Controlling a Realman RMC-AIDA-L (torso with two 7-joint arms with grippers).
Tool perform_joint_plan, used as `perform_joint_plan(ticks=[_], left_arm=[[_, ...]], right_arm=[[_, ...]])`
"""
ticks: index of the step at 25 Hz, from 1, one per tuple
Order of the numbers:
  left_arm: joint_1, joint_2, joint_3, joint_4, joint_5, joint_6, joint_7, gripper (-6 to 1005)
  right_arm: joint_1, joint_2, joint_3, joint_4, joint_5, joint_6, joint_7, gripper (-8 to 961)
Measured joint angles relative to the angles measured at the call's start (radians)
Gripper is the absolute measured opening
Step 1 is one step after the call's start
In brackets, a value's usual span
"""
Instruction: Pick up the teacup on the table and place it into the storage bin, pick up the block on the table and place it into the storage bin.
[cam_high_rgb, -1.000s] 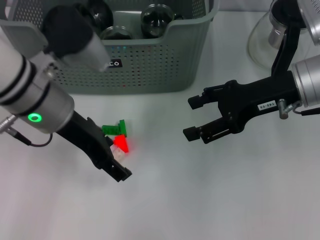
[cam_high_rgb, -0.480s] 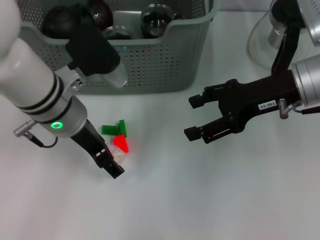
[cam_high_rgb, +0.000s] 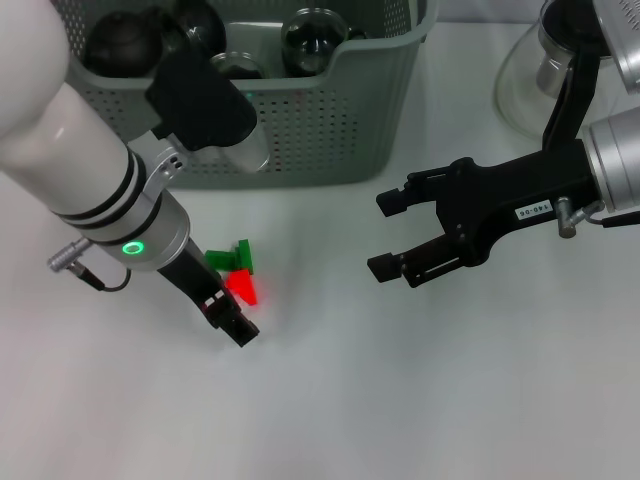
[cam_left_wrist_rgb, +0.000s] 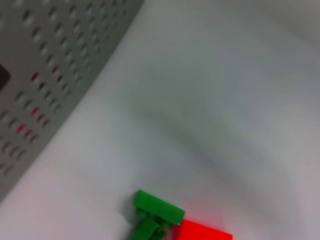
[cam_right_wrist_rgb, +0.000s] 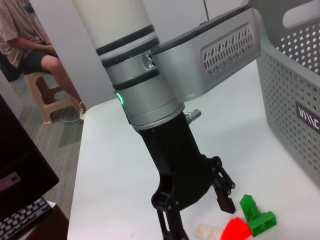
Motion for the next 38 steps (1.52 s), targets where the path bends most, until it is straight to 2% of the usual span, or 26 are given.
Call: perform_joint_plan(ticks=[9, 11, 27, 33, 36, 38], left_arm=[[-0.018, 0.003, 0.010, -0.037, 0.004, -0.010, -0.002, 913], [-0.018, 0.003, 0.014, -0.038, 0.004, -0.011, -0.003, 732], [-0.027, 0.003, 0.054, -0.059, 0.050, -0.054, -0.026, 565], [-0.026, 0.003, 0.048, -0.037, 0.051, -0.033, -0.025, 331], [-0.023, 0.005, 0.023, 0.018, 0.049, 0.035, -0.014, 292], [-0.019, 0.007, -0.031, 0.095, 0.036, 0.124, 0.009, 266]], right_arm=[[0.000, 0.000, 0.007, 0.000, 0.000, -0.001, -0.001, 944], [0.000, 0.000, 0.008, 0.000, 0.000, -0.001, -0.002, 944], [0.000, -0.002, 0.008, 0.000, 0.003, 0.000, -0.002, 945], [-0.001, -0.002, 0.008, 0.000, 0.004, 0.000, -0.002, 944], [-0.003, -0.001, 0.008, 0.000, 0.005, 0.000, -0.002, 944], [-0.003, -0.002, 0.008, 0.000, 0.005, 0.000, -0.002, 943]])
